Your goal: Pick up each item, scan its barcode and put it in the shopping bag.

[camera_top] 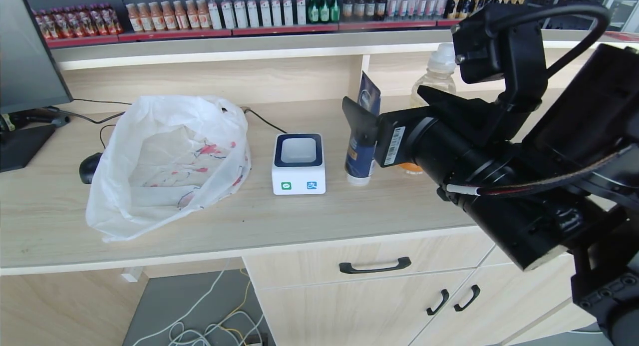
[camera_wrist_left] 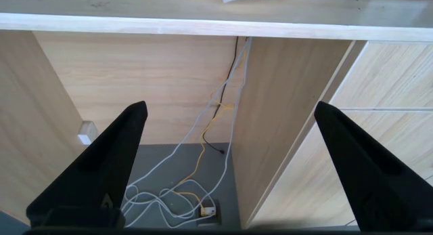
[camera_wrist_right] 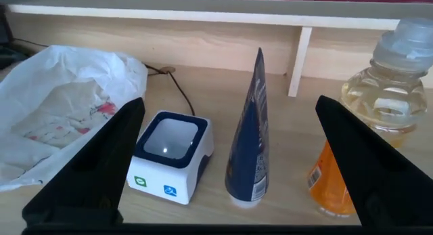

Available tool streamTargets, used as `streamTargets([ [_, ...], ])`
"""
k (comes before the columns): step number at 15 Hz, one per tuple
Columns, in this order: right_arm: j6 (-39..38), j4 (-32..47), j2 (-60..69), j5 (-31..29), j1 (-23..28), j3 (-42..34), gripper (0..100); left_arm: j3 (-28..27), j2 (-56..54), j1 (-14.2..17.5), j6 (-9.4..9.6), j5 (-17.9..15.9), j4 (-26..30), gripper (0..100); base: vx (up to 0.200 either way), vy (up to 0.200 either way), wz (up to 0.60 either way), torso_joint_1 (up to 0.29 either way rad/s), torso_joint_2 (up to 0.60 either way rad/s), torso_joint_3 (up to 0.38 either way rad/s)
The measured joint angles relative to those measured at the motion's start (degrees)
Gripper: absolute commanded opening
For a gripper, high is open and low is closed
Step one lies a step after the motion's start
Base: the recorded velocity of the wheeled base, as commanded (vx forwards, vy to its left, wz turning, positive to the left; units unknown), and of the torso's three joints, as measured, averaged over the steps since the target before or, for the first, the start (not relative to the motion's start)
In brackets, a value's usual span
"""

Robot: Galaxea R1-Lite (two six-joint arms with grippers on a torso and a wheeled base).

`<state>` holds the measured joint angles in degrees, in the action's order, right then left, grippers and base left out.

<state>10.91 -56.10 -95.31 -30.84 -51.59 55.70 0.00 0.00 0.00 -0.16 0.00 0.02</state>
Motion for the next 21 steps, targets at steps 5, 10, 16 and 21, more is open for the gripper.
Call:
streamTargets([
  [5,-1.26,-0.06,-0.95,0.11,1.49,0.94,100,0.0,0.0,0.0,0.0,0.0,0.0,100,0.0,0.0,0.0,0.0,0.0,0.0],
  [10,-1.32,-0.06,-4.12,5.08,3.99,3.15,100,0.0,0.0,0.0,0.0,0.0,-0.02,100,0.0,0.0,0.0,0.0,0.0,0.0],
  [16,-4.02,-0.04,-9.48,5.41,5.23,8.11,100,0.0,0.0,0.0,0.0,0.0,-0.02,100,0.0,0.0,0.0,0.0,0.0,0.0],
  [21,-5.12,-0.06,-13.84,5.39,6.47,12.63,100,0.0,0.0,0.0,0.0,0.0,-0.02,100,0.0,0.0,0.0,0.0,0.0,0.0],
])
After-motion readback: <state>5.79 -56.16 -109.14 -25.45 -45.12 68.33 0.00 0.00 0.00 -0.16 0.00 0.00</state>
